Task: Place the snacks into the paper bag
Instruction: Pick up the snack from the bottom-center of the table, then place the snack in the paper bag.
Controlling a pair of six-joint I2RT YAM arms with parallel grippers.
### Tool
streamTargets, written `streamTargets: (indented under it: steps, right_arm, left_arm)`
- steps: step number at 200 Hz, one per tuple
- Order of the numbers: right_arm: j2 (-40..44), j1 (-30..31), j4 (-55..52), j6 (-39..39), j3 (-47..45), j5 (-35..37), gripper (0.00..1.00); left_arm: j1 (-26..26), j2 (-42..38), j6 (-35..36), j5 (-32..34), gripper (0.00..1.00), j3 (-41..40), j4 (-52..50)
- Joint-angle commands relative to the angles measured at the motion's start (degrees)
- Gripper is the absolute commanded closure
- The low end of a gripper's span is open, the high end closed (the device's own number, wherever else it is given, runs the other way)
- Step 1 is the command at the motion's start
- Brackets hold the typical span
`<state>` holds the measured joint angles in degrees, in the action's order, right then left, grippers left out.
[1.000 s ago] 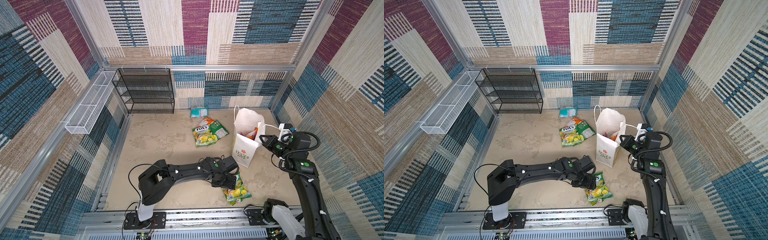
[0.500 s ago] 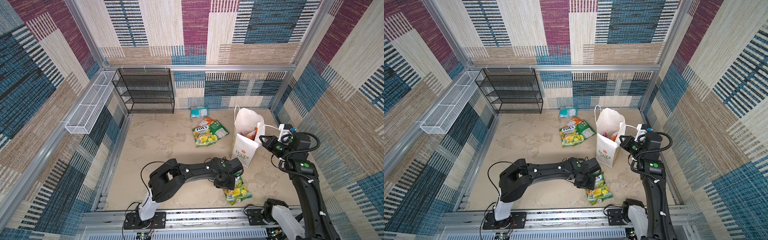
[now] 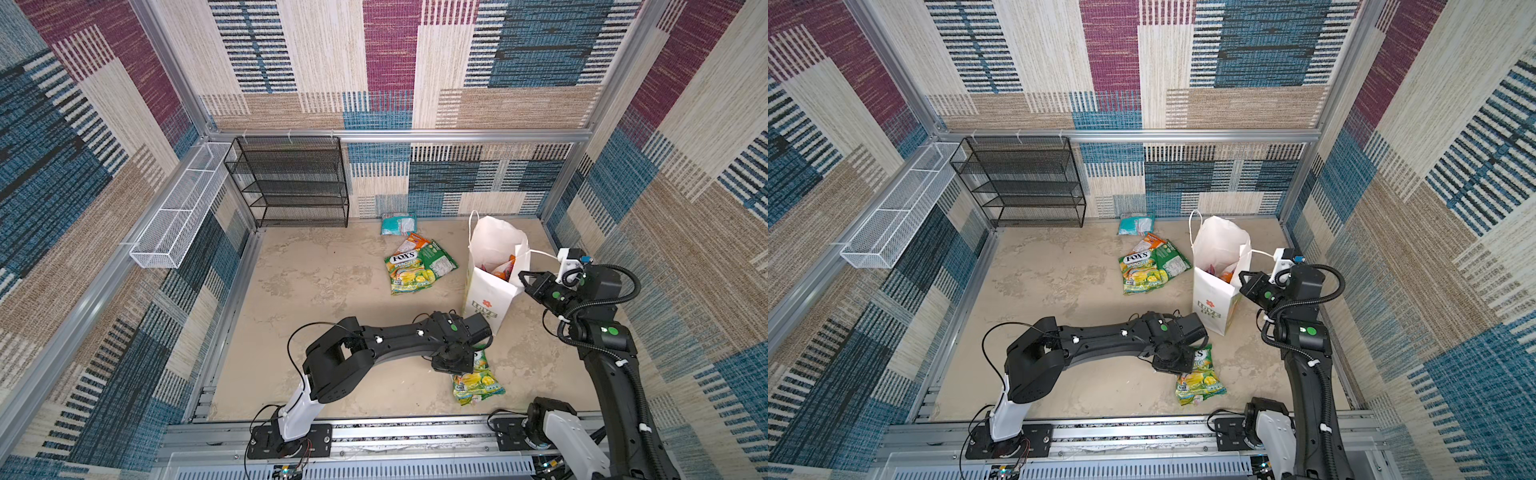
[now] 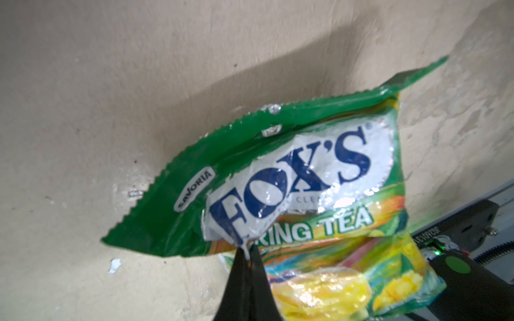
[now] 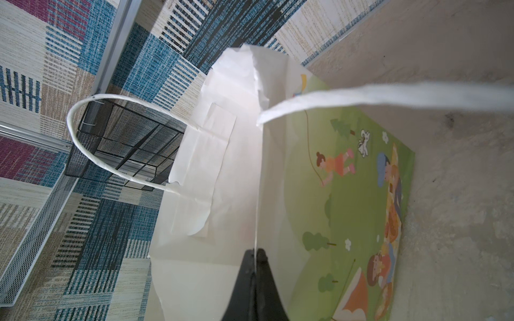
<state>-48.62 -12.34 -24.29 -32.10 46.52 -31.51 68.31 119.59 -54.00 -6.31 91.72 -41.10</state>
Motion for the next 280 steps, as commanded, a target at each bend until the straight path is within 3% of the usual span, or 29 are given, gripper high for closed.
streamTargets:
  steps: [1, 64, 153, 205, 251, 280]
  right_arm:
    - [0.2, 0.1, 0.6, -0.1, 0.2, -1.0, 1.00]
    - [-0.1, 0.0, 0.6, 0.0, 0.8, -0.9, 1.00]
    - [-0.5, 0.0, 0.8, 0.2, 1.4, -1.9, 1.00]
    - [-0.6, 0.1, 1.1, 0.3, 1.5, -3.2, 1.00]
    - [-0.3, 0.2, 1.1, -0.4, 2.1, -6.3, 1.00]
    - [0.2, 0.6, 1.3, -2.1, 2.7, -9.3, 1.00]
  left_arm:
    - [0.0, -1.8, 0.3, 1.1, 1.00, 0.8, -0.6]
    - [0.0, -11.9, 0.9, 6.6, 1.00, -0.8, -1.4]
    - [0.0, -28.3, 5.2, 25.2, 1.00, 3.7, -10.2]
    - [0.0, -30.9, 14.3, 37.3, 1.00, 15.7, -12.3]
    - [0.0, -24.2, 24.2, 44.1, 1.00, 31.6, -12.3]
    - [0.0, -18.7, 29.0, 45.1, 1.00, 41.4, -12.3]
